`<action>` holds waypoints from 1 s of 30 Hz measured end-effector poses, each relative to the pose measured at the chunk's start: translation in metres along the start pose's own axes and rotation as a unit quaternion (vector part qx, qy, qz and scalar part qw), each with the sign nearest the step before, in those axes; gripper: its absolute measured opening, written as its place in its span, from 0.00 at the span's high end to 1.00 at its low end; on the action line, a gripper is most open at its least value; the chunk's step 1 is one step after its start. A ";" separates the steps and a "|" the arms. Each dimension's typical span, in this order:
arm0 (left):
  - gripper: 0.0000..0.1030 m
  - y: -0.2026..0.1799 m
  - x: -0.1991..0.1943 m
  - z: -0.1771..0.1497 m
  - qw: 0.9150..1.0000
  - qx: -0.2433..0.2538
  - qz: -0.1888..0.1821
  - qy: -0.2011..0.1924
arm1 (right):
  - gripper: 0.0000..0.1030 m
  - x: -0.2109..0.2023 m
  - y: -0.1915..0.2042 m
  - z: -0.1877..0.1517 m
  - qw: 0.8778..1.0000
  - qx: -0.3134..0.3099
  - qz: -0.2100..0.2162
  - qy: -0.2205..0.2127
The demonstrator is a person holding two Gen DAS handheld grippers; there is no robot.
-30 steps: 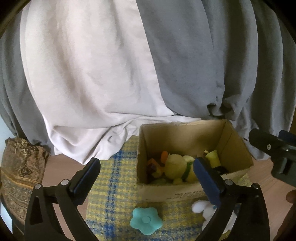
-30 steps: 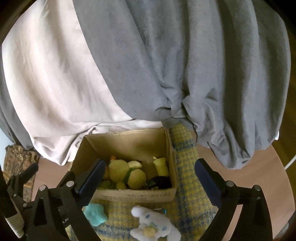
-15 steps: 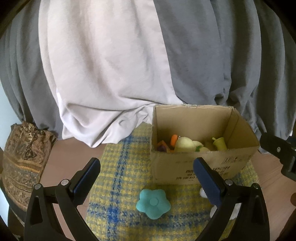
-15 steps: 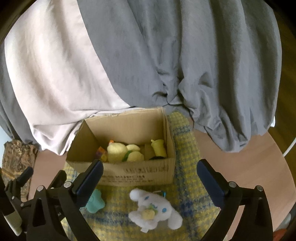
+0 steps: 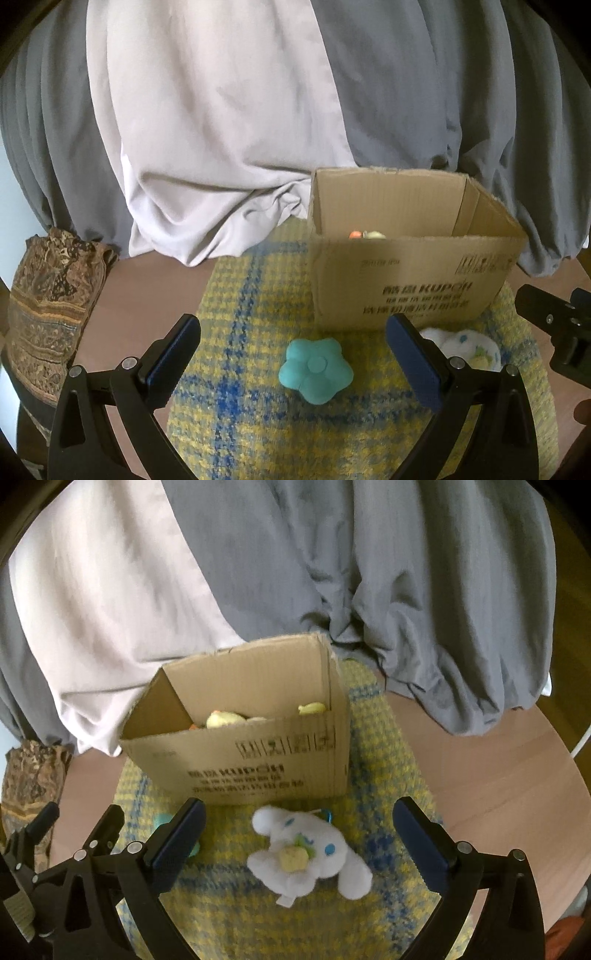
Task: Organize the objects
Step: 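Pull both tools back from the box toward the flower and bunny, then grasp the teal flower with the left tool while the right tool grasps the white bunny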
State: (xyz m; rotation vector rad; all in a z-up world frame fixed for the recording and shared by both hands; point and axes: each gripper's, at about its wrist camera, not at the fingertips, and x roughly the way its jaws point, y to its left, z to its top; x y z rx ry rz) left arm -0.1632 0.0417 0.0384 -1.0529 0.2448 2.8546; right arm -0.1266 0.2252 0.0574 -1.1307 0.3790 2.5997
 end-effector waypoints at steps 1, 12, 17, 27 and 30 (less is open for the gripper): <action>0.01 0.001 0.001 -0.004 1.000 -0.001 -0.001 0.001 | 0.01 0.001 0.000 -0.002 1.000 -0.001 -0.001 0.001; 0.01 0.012 0.022 -0.042 0.999 -0.017 0.005 0.032 | 0.01 0.023 0.017 -0.035 0.999 -0.037 -0.020 0.024; 0.01 0.012 0.035 -0.059 0.999 -0.017 0.004 0.050 | 0.01 0.038 0.020 -0.045 0.998 -0.049 -0.028 0.039; 0.01 0.011 0.053 -0.071 0.998 -0.014 -0.006 0.062 | 0.01 0.066 0.021 -0.055 0.996 -0.053 -0.036 0.067; 0.01 0.007 0.061 -0.073 0.998 -0.006 -0.014 0.066 | 0.01 0.073 0.020 -0.057 0.995 -0.052 -0.038 0.075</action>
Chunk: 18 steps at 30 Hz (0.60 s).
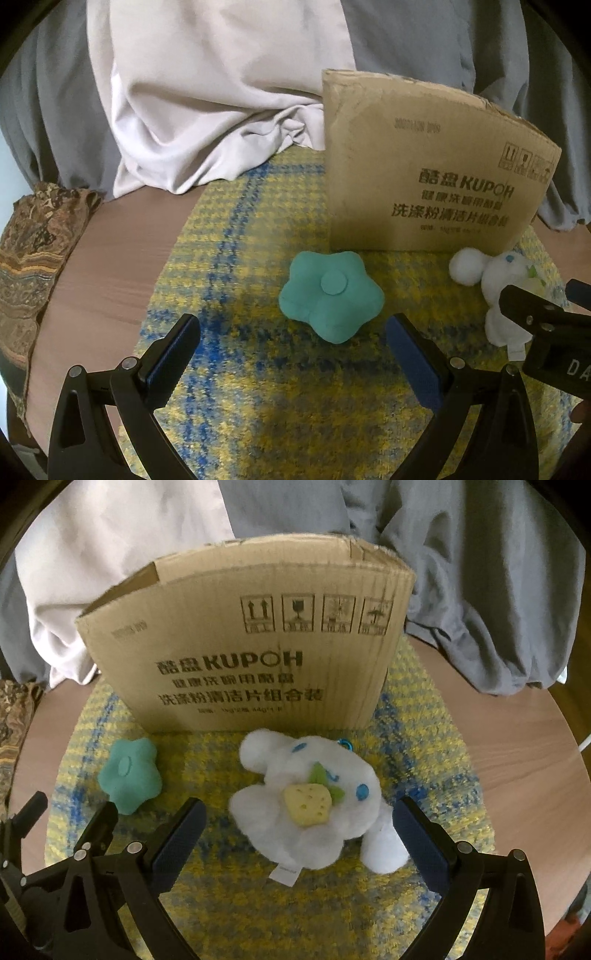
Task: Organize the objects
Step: 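Grasp the teal flower with the left tool while the right tool grasps the white bunny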
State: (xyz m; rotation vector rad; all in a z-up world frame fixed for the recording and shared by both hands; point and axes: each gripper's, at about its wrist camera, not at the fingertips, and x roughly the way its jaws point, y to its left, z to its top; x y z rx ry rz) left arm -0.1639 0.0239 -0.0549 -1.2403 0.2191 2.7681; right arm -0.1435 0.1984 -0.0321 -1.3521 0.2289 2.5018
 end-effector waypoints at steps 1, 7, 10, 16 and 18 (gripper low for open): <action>0.01 -0.001 0.003 0.000 1.000 0.002 -0.003 0.002 | 0.01 0.004 0.000 0.000 1.000 0.000 -0.001 0.004; 0.01 -0.009 0.022 0.003 1.000 0.008 -0.014 0.018 | 0.01 0.022 -0.006 0.001 1.000 0.010 0.000 0.027; 0.01 -0.013 0.030 0.006 1.000 0.014 -0.013 0.023 | 0.01 0.027 -0.010 0.002 0.999 0.016 0.001 0.032; 0.01 -0.014 0.047 0.012 0.999 0.010 -0.013 0.035 | 0.01 0.034 -0.012 0.002 0.999 0.020 0.005 0.038; 0.01 -0.014 0.051 0.013 0.999 0.009 -0.014 0.038 | 0.02 0.035 -0.014 0.003 0.999 0.020 0.008 0.036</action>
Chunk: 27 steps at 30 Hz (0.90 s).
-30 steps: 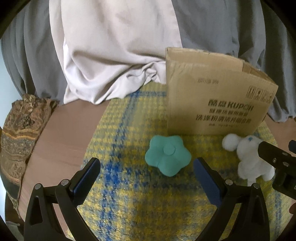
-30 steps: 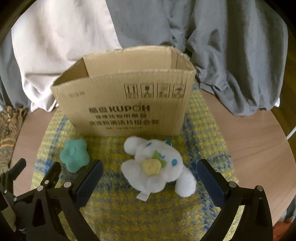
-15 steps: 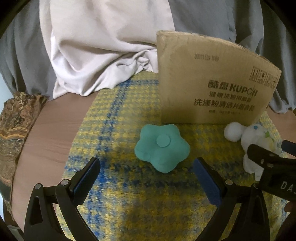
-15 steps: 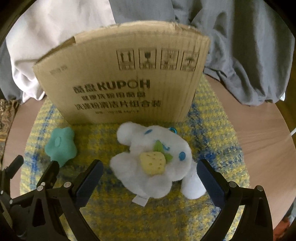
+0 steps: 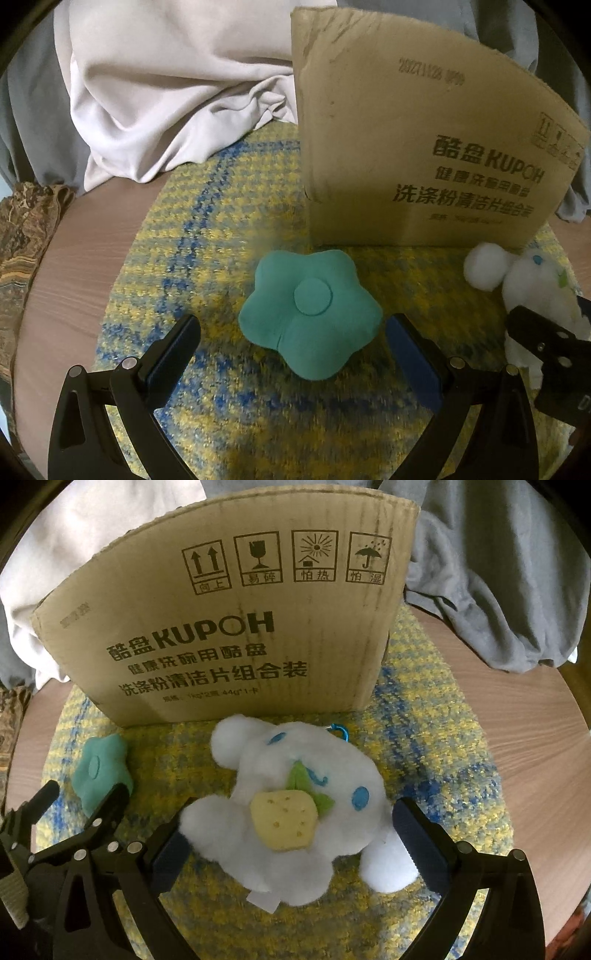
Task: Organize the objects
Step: 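Grasp the teal flower with the left tool while the right tool grasps the white bunny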
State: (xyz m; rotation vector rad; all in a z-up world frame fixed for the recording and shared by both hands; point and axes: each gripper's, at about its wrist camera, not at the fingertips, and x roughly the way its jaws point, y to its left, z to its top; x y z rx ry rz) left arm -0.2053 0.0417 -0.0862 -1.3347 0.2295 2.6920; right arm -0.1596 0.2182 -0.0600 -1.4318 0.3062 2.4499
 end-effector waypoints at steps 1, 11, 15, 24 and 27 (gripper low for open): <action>0.01 0.000 0.001 0.000 1.000 0.001 -0.001 0.001 | 0.02 0.001 -0.001 0.001 1.000 0.000 0.002 0.000; 0.25 -0.009 0.010 0.001 1.000 0.012 -0.017 0.010 | 0.20 0.007 -0.008 -0.002 1.000 0.006 0.014 0.007; 0.26 -0.009 0.005 -0.002 1.000 0.011 -0.018 0.007 | 0.24 0.002 -0.010 -0.002 1.000 0.006 0.017 0.000; 0.27 -0.004 -0.011 -0.004 1.000 0.007 -0.011 -0.006 | 0.27 -0.013 -0.012 -0.009 1.000 0.003 0.024 -0.013; 0.27 -0.005 -0.020 -0.003 1.000 0.008 -0.009 -0.014 | 0.27 -0.019 -0.014 -0.009 0.999 0.001 0.024 -0.020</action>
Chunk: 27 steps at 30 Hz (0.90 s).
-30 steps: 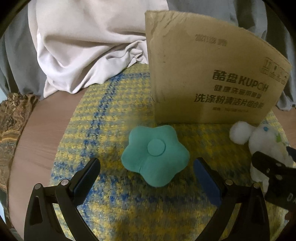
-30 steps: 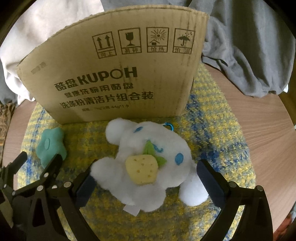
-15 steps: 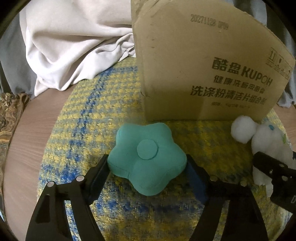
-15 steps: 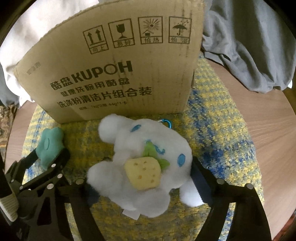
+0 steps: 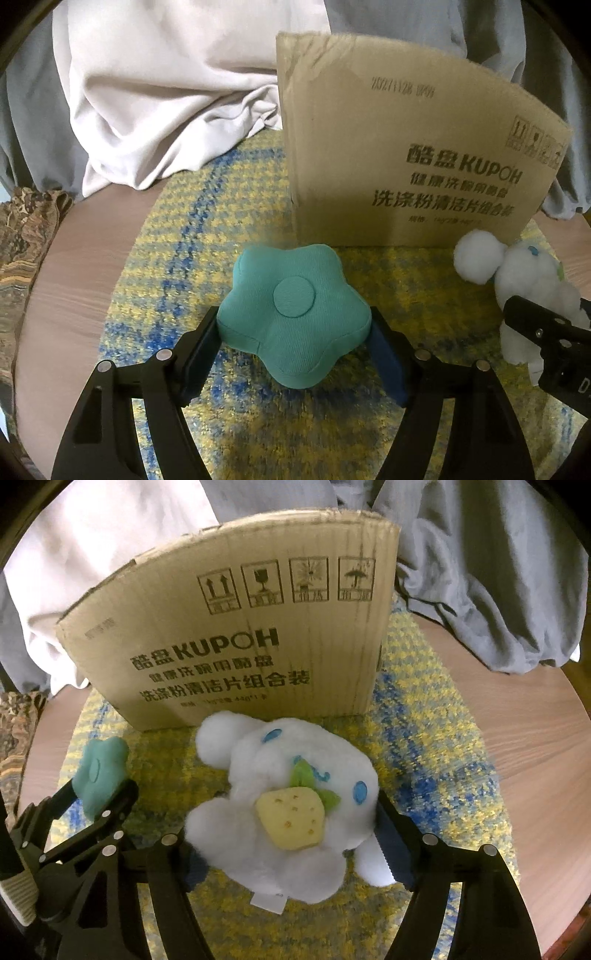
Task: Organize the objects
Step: 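Grasp the teal flower with the left tool while the right tool grasps the white bunny, then carry the teal flower and white bunny over the box with both tools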
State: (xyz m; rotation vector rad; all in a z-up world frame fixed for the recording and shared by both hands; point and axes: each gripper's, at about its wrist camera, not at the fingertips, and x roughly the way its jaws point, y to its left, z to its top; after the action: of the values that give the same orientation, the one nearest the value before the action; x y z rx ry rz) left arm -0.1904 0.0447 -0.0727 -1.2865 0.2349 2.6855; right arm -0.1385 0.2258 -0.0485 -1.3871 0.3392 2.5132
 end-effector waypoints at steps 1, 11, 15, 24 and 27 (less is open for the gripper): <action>0.27 0.000 -0.002 0.001 1.000 0.000 0.000 -0.002 | 0.27 -0.002 0.000 0.000 1.000 0.000 0.000 -0.002; 0.27 -0.004 -0.031 0.007 1.000 0.002 -0.004 -0.028 | 0.27 -0.025 0.000 0.005 1.000 0.000 0.001 -0.027; 0.27 -0.005 -0.042 0.010 0.999 0.003 -0.006 -0.039 | 0.27 -0.035 0.000 0.006 0.999 0.001 0.002 -0.037; 0.27 -0.008 -0.071 0.018 0.998 0.002 -0.010 -0.065 | 0.27 -0.057 0.002 0.008 0.998 -0.002 0.007 -0.063; 0.27 -0.009 -0.079 0.022 0.997 0.002 -0.010 -0.073 | 0.27 -0.064 0.003 0.009 0.997 -0.003 0.008 -0.071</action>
State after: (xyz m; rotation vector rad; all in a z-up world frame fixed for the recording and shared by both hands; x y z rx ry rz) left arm -0.1561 0.0522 0.0020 -1.0800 0.2082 2.7442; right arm -0.1138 0.2194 0.0114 -1.2041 0.3163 2.6104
